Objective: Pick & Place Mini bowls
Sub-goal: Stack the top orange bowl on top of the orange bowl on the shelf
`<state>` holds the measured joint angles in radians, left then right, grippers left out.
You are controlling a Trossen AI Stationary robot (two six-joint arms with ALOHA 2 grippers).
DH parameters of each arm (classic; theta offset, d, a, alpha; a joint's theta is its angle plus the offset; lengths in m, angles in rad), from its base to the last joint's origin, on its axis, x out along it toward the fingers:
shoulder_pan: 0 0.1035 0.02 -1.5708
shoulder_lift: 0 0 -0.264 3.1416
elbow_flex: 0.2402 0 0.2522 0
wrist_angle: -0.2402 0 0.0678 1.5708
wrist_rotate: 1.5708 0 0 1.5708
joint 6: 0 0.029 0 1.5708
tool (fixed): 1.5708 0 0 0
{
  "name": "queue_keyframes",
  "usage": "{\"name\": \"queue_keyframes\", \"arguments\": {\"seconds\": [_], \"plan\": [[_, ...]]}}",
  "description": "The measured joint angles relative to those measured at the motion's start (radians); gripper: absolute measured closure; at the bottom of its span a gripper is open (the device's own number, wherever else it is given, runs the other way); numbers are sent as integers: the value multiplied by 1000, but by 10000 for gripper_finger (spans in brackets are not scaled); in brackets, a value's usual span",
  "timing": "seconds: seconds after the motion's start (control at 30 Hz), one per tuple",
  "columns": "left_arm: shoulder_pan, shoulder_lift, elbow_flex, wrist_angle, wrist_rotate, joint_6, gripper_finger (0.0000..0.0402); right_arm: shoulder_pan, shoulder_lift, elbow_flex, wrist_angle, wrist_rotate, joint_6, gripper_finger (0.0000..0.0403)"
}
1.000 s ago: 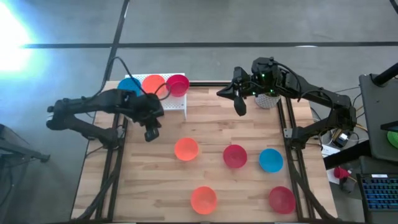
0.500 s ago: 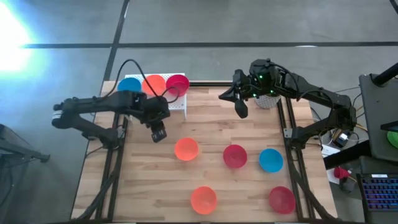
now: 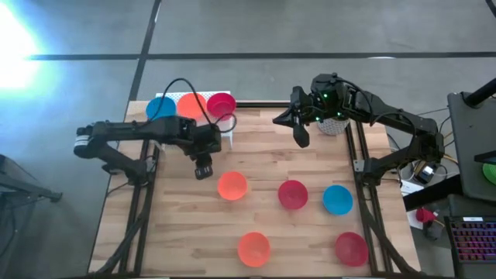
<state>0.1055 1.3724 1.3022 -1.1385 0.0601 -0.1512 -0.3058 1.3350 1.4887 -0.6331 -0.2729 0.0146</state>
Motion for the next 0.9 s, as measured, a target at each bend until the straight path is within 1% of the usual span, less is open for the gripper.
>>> {"name": "queue_keyframes", "arguments": {"seconds": [0.1,0.23,0.43,0.57,0.73,0.9], "plan": [[-6,33,-1,15,2,128,317,0,0,0,0,0,-1,394],[-10,88,-19,40,5,178,317,0,0,0,0,0,-18,394],[-9,158,-81,107,10,181,317,0,0,0,0,0,-19,394],[-9,195,-85,156,34,178,317,0,0,0,-1,0,-19,394],[-9,215,-97,245,34,173,317,0,0,0,-1,1,-22,394],[-9,224,-146,361,34,108,317,0,0,0,-8,1,-22,394]]}}
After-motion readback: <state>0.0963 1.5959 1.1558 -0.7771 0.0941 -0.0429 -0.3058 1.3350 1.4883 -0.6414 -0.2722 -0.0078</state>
